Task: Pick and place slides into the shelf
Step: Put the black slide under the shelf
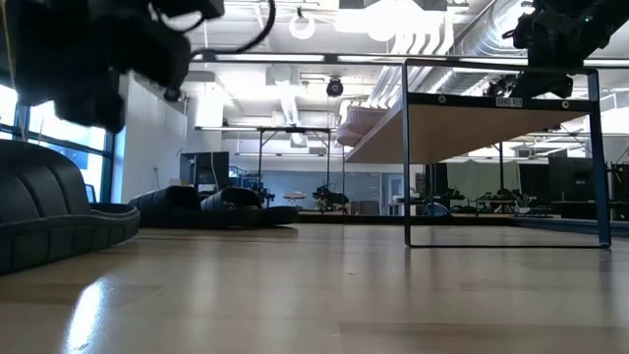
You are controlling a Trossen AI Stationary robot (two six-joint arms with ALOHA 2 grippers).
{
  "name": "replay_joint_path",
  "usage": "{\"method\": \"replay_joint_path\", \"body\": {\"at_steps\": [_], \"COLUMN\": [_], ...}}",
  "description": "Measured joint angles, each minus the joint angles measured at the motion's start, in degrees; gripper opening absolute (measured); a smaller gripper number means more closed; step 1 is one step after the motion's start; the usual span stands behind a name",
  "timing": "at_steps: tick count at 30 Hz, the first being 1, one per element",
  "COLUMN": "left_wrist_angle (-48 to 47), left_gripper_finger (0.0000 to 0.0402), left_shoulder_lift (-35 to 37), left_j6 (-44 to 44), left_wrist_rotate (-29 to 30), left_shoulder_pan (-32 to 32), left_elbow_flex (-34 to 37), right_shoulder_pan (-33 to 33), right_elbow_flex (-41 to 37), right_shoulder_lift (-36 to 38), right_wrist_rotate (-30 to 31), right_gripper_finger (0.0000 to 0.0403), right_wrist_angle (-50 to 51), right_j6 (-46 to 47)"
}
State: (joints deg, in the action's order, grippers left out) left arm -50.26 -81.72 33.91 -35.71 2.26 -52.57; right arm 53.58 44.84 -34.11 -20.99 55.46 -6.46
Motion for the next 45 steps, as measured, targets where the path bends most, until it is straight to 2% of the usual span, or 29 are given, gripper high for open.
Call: {"method": "replay_joint_path", "body": {"at_steps": [4, 13, 27, 35, 37, 39, 42, 45], "left_wrist_angle": [3.43, 11.45, 8.5, 7.63, 6.09, 2.79, -2.5, -5.44], "left_gripper_finger": [0.0005, 0.0005, 0.0006, 0.0006, 0.0005, 0.0005, 0.0005, 0.0005], "left_shoulder_lift": [-0.16, -0.12, -0.14, -0.14, -0.06, 0.24, 0.25, 0.25], "left_j6": [1.36, 0.96, -0.44, -3.49, -3.71, -4.34, -5.07, -1.1], "left_wrist_rotate": [-3.6, -3.46, 0.0, 7.95, 12.53, 20.64, 37.32, 56.81], "left_shoulder_pan": [-0.02, 0.0, -0.08, -3.82, -4.7, -5.66, -7.29, -8.62], "left_elbow_flex": [3.32, 4.78, 4.78, 4.56, 3.55, 1.57, -2.5, -6.79], "right_shoulder_pan": [-0.02, -0.02, -0.02, 0.0, -0.02, -0.01, -0.02, -0.02], "right_elbow_flex": [0.0, 0.0, 0.0, 0.0, 0.0, 0.0, 0.0, 0.0], "right_shoulder_lift": [0.0, 0.0, 0.0, 0.0, 0.0, 0.0, 0.0, 0.0], "right_wrist_rotate": [-0.24, -0.46, -0.46, -0.46, -0.46, -0.46, -0.45, -0.46], "right_gripper_finger": [0.0, 0.0, 0.0, 0.0, 0.0, 0.0, 0.0, 0.0], "right_wrist_angle": [0.0, 0.06, 0.13, 0.13, 0.13, 0.13, 0.13, 0.11], "right_j6": [0.0, 0.59, 0.61, 0.63, 0.63, 0.63, 0.57, 0.5]}}
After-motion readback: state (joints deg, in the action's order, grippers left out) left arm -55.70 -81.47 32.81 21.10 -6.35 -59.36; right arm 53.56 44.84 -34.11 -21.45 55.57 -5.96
